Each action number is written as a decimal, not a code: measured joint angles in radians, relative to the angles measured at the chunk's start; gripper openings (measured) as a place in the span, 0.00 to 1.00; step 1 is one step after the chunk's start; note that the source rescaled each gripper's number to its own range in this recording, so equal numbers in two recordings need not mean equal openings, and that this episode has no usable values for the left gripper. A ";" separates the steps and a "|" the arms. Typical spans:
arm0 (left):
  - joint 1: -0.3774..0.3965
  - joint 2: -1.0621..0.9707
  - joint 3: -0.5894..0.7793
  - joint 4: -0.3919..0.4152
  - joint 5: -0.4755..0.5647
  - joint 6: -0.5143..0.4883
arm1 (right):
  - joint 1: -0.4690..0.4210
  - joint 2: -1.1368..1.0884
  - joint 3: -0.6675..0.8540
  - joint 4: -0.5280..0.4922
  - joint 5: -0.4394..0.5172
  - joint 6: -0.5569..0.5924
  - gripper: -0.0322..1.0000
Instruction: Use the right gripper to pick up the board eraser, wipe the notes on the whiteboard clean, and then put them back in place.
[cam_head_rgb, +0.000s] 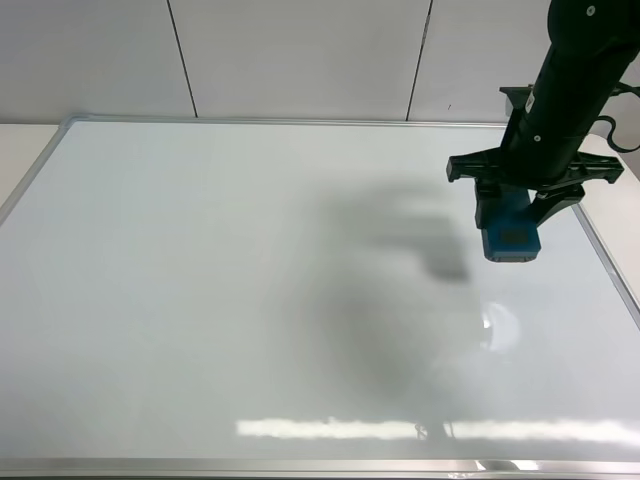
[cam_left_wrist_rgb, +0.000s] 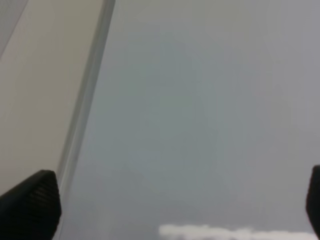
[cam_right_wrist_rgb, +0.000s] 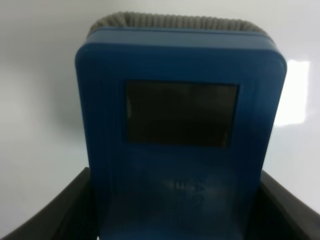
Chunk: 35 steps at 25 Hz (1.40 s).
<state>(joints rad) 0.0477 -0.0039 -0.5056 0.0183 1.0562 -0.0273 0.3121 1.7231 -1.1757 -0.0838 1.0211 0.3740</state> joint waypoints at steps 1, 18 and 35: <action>0.000 0.000 0.000 0.000 0.000 0.000 | -0.014 0.005 0.000 0.000 0.000 0.000 0.03; 0.000 0.000 0.000 0.000 0.000 0.000 | -0.063 0.203 0.000 0.001 -0.110 -0.005 0.03; 0.000 0.000 0.000 0.000 0.000 0.001 | -0.060 0.203 0.000 -0.002 -0.175 -0.033 0.90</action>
<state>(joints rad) 0.0477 -0.0039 -0.5056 0.0183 1.0562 -0.0264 0.2519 1.9259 -1.1757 -0.0855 0.8464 0.3409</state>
